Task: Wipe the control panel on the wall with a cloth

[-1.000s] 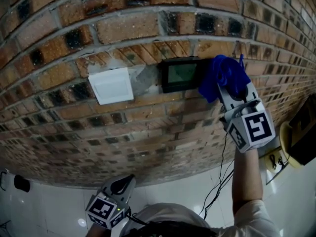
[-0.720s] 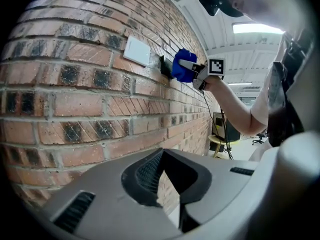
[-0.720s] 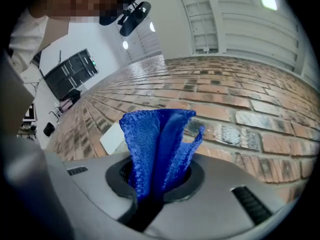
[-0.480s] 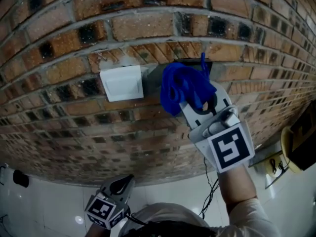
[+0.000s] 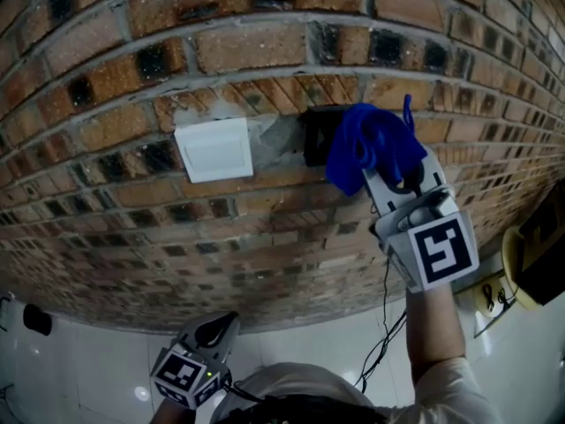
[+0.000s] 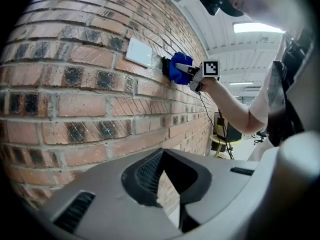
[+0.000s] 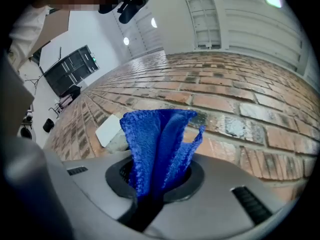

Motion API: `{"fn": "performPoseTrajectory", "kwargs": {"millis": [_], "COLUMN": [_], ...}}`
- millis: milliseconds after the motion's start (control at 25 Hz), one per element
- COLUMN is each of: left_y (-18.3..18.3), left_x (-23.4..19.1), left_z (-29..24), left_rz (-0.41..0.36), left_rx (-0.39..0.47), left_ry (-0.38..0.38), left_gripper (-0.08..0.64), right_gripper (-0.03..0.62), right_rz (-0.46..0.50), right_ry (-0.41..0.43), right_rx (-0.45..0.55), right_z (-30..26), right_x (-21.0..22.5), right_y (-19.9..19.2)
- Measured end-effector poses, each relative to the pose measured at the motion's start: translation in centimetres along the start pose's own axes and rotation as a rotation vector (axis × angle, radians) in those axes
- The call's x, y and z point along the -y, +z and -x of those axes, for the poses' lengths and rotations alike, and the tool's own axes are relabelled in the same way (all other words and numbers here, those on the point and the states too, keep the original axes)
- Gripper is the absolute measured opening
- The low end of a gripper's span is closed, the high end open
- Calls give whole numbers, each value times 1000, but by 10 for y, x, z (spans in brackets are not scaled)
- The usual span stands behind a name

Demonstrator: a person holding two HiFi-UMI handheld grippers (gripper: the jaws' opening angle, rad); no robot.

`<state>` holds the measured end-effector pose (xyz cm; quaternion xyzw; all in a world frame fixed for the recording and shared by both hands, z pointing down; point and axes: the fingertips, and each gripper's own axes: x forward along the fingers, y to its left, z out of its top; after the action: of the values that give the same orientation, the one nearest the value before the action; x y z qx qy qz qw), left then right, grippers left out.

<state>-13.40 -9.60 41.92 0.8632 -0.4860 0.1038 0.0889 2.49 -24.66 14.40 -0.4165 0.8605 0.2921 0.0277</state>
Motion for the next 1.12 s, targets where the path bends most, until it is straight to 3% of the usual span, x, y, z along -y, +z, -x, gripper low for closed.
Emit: {"fn": "performPoseTrajectory", "kwargs": {"millis": [280,600,840,1120], "left_y": [4,10,15,3], "left_x": [15,31,44,52], "left_z": [-18,-29,-28,-12], "left_rz": [-24,-22,2,2], "left_rx": [-13,-6,-25,-106], "left_ry": [-26,6,81,189], "left_gripper": [2,2,2,2], "right_gripper": [89,91,89,89], "right_rz": [43,25,-81,-245], "right_ry": [-98,-55,-6,68], "right_rx": [-15,19,31,-97], "right_z": [24,24,62,140], "right_x": [60,65,50,7], "right_y": [-23,-32,-44,-124]}}
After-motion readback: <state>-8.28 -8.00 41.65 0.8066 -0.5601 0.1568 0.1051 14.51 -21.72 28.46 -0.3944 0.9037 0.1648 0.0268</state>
